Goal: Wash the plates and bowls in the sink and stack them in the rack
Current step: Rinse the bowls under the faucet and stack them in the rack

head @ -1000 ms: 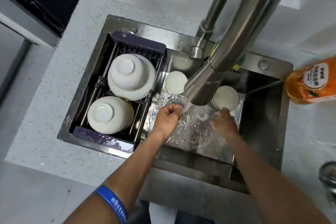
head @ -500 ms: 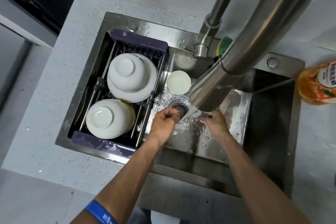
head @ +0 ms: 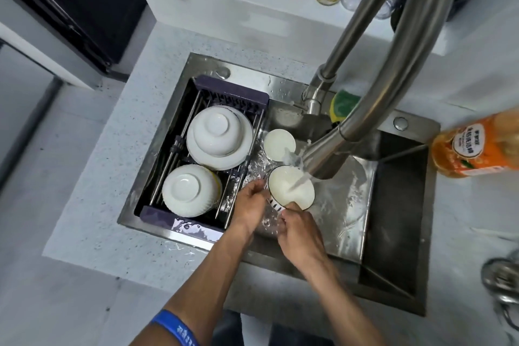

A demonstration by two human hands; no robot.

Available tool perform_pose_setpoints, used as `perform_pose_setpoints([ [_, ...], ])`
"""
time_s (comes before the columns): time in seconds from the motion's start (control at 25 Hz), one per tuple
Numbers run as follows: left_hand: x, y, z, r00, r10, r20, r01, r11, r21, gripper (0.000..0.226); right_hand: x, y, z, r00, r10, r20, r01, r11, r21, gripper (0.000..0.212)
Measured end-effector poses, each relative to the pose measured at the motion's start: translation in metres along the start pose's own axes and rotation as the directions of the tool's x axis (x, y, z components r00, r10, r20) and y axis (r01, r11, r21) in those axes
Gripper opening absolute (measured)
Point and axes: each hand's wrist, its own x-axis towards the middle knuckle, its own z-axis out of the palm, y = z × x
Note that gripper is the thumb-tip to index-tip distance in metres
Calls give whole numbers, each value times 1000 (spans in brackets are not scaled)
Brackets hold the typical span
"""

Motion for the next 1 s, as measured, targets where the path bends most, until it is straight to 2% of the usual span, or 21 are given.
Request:
perform_pose_setpoints([
  [0.12,-9,3,-3,994,-88,67,96,986,-136,10,-4,-11,-24,1000,16,-15,-17,995,-96,13],
  [0.24,-12,4,-6,981,-118,154,136,985,-108,15,-14,-16,-41,999,-28,-14,22,945,-328,24],
  [0.32,-15,2,-3,970,-141,196,165,980,-112,23,-22,-20,-45,997,-76,-17,64,926,-371,27],
  [0.4,-16,3,2,969,-160,187,195,962,-189,31,-22,-22,-47,990,-140,-28,125,944,-305,21],
  [0.52,-15,10,6,980,-132,147,164,957,-237,36,-19,-8,-47,965,-229,-131,218,971,-96,6],
  [0.64,-19,18,15,988,-99,121,120,975,-186,31,-26,2,-48,972,-177,-156,192,978,86,33],
  [0.68,-21,21,17,990,-101,97,116,979,-168,29,-24,2,-48,972,-149,-183,166,983,80,34],
  [0.76,-20,25,17,994,-89,57,97,982,-161,22,-9,2,-45,968,-142,-207,127,988,-86,25],
  [0.8,-19,26,16,996,-72,52,79,985,-152,16,-2,1,-42,976,-96,-197,76,992,-105,20],
  [0.84,-19,27,14,997,-48,58,56,989,-136,9,5,-1,-38,982,4,-187,-6,1000,-11,17],
  [0.88,-16,26,11,998,-7,68,14,994,-106,6,13,-3,-37,976,158,-151,-127,972,198,17],
  [0.92,-16,25,8,997,35,65,-31,998,-60,9,18,-8,-39,939,339,-60,-271,835,479,16],
  [0.96,-15,24,4,995,86,53,-87,996,4,11,22,-13,-41,876,473,98,-396,586,707,13],
  [1.0,-15,22,2,990,133,45,-136,989,54,13,22,-19,-45,805,531,264,-484,329,811,10],
])
